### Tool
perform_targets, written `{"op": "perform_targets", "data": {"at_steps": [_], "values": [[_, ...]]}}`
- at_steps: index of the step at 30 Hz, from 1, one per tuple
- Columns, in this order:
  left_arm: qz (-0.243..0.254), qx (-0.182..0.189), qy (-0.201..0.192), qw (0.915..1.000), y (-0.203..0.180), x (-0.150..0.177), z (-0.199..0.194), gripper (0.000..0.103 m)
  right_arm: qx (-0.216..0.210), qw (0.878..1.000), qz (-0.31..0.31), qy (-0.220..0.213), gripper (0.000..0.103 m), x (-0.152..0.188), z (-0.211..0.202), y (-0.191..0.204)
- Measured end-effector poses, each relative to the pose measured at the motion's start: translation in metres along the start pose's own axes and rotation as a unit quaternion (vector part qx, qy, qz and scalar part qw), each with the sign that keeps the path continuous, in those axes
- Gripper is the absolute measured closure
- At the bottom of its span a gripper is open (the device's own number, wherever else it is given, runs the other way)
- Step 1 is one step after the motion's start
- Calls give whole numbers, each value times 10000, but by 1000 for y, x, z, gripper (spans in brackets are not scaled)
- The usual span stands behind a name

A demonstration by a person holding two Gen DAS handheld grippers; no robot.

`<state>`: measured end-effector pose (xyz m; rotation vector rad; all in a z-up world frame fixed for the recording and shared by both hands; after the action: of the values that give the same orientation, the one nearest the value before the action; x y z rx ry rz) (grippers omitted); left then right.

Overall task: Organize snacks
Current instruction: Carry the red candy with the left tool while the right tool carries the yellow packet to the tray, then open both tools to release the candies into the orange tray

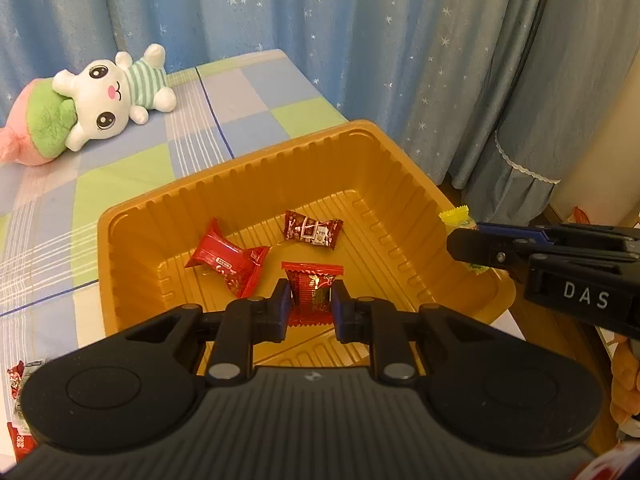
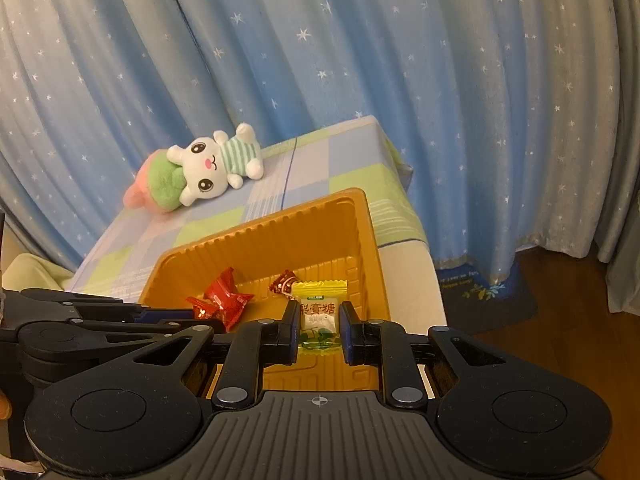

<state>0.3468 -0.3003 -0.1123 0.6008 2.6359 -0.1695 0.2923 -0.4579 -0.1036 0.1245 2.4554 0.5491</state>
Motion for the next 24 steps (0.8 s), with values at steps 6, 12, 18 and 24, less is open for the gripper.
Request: {"op": "perform_targets", "data": {"at_steps": [6,12,18,24], "values": [[-80,51,38,9999,4,2,-2,76,10,10000,20,18,82,-1,1,-2],[-316,5,-62,9995,20,9,-16,74,18,10000,-9,45,82,-1,2,-2],[-572,-98,-175,9982,39,19,-33,73,42,9998,-112,146,82,-2,8,0],[-826,-178,-269,9961,58,29,-48,73,163,9994,-247,194,82,-8,18,4]]}}
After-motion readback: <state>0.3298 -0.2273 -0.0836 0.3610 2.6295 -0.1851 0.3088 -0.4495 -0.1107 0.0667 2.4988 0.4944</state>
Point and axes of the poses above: each gripper's, at about its wrist camera, not at the fingertips, and z roughly the way its jaws point, y to its left, x to its underside, the point moved 5 cm from there along z, roughly the way its jaws point, and after that the axes turned 10 degrees about y, right-handed, at the moved point
